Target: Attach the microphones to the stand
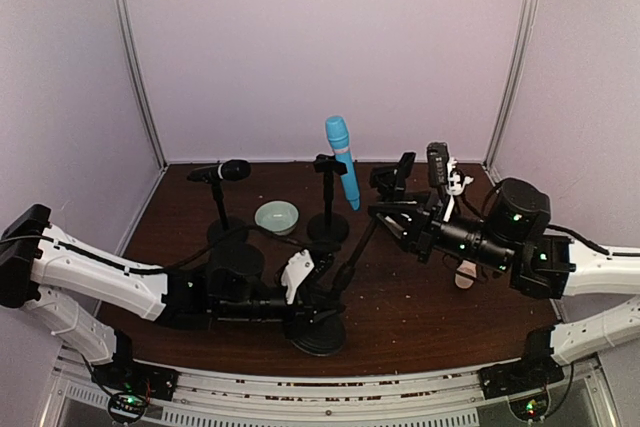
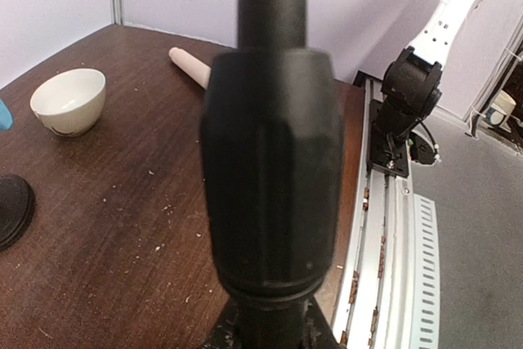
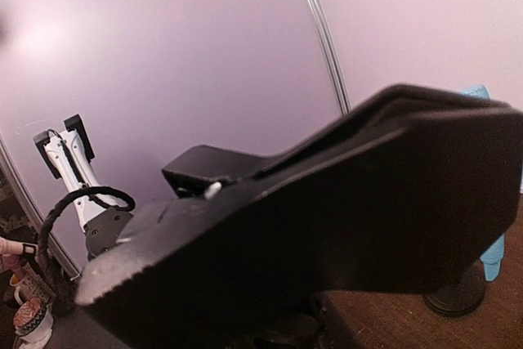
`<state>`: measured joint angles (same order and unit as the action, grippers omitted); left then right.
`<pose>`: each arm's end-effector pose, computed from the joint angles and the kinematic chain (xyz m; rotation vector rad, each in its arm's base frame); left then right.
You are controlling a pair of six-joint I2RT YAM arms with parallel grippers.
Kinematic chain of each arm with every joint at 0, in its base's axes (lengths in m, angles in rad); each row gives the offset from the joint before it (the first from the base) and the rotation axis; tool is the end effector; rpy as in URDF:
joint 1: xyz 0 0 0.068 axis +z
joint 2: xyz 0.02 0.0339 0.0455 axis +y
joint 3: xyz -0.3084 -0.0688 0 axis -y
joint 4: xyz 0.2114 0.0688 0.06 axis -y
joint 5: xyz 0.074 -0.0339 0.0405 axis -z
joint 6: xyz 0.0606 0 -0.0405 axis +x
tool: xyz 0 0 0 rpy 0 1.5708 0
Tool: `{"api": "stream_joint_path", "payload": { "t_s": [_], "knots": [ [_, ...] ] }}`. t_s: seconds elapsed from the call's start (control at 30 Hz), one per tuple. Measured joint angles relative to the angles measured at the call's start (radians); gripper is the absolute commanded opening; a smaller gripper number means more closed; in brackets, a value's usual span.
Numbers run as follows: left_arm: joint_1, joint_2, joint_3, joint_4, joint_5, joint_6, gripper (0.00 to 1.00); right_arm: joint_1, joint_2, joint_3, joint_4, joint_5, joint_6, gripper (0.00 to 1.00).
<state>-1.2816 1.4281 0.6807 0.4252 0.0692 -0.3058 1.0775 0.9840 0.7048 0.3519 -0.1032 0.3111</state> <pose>0.0814 -0.2883 0.2765 1.0117 1.7967 -1.1088 0.0906 0.1817 0.3795 -0.6878 1.4660 1.1768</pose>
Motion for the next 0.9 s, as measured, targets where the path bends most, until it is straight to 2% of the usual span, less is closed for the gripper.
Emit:
{"api": "stream_joint_path", "payload": {
  "t_s": [0.3,0.53,0.77,0.9],
  "knots": [
    [0.009,0.003,0.0,-0.08,-0.09,-0.027,0.0,-0.011,0.185,-0.005,0.182,0.0,0.134,0.29],
    [0.01,0.002,0.001,-0.052,-0.119,-0.018,0.0,0.006,0.285,-0.031,0.195,-0.049,0.185,0.3],
    [0.009,-0.007,0.001,-0.004,-0.126,-0.011,0.0,0.018,0.298,-0.034,0.22,-0.076,0.193,0.54],
    [0.008,-0.008,0.0,0.014,-0.141,-0.007,0.0,0.019,0.238,-0.044,0.152,-0.076,0.159,0.61]
  ]
}}
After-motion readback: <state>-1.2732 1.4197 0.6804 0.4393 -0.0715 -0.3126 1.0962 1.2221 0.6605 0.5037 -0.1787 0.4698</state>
